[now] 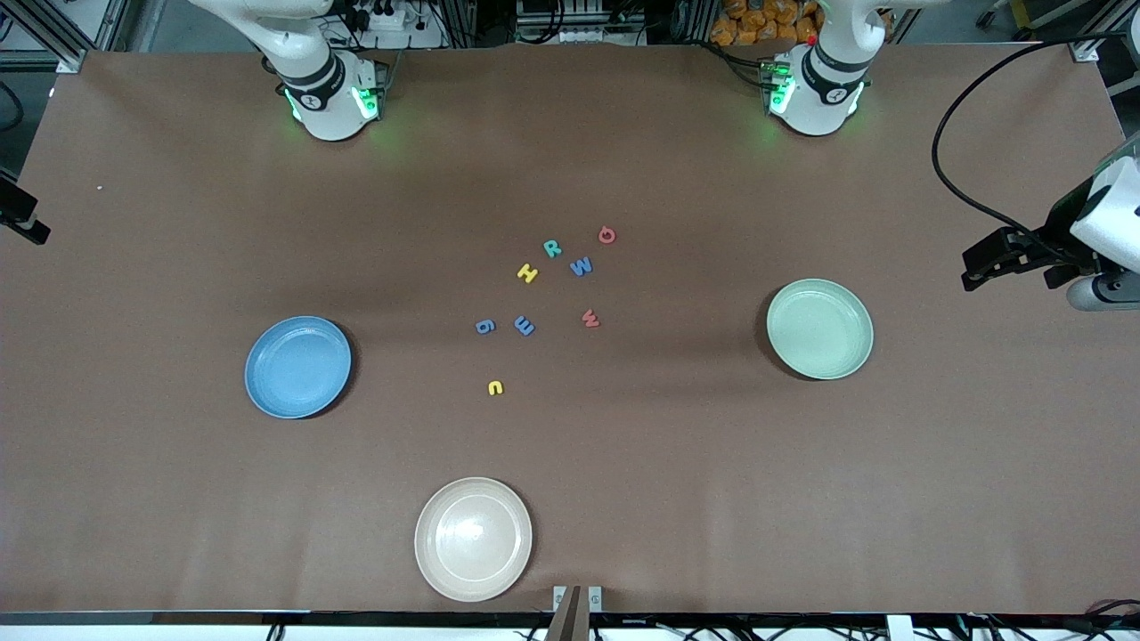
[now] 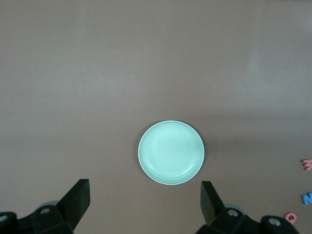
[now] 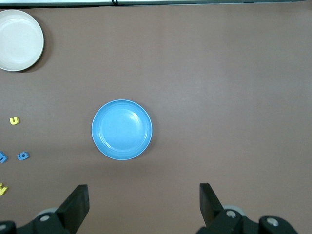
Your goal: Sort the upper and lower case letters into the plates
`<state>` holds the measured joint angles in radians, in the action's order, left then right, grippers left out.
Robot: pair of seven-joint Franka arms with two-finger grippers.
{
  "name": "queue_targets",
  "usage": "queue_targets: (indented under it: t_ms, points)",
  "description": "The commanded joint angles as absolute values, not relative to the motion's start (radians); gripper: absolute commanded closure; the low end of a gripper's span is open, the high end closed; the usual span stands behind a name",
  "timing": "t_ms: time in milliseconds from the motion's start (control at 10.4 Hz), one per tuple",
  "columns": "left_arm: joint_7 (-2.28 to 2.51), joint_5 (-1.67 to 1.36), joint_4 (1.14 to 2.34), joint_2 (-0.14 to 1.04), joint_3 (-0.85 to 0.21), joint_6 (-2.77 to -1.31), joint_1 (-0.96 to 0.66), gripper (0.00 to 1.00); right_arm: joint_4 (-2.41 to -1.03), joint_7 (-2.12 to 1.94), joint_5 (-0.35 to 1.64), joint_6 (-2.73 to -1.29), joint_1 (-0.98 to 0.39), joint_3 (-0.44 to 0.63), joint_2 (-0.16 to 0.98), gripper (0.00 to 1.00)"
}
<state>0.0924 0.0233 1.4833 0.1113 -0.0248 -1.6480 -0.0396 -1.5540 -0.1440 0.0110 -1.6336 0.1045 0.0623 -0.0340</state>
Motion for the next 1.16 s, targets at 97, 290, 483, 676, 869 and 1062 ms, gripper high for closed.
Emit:
queue_targets:
  t_ms: [97,290,483,676,869,1062]
  points:
    - [0.063,0.002,1.488,0.104,-0.023,-1.644,-0.035,0.0,-1.525,-0.133,-0.003,-1.627,0.109,0.049,-0.021,0.0]
    - [0.064,0.0,1.488,0.104,-0.023,-1.643,-0.035,0.0,-1.526,-0.14,-0.011,-1.629,0.107,0.049,-0.02,0.0]
    - [0.072,0.0,1.493,0.104,-0.025,-1.641,-0.044,0.0,-1.529,-0.144,-0.021,-1.634,0.115,0.049,-0.015,0.0]
    - [0.077,0.0,1.496,0.11,-0.044,-1.629,-0.06,0.0,-1.529,-0.146,-0.02,-1.658,0.115,0.051,0.001,0.0]
    - [0.096,0.0,1.491,0.13,-0.107,-1.62,-0.075,0.0,-1.528,-0.144,-0.02,-1.666,0.107,0.049,0.008,0.0]
    - [0.278,0.0,1.493,0.162,-0.187,-1.62,-0.093,0.0,-1.529,-0.144,-0.018,-1.683,0.103,0.049,0.027,0.0]
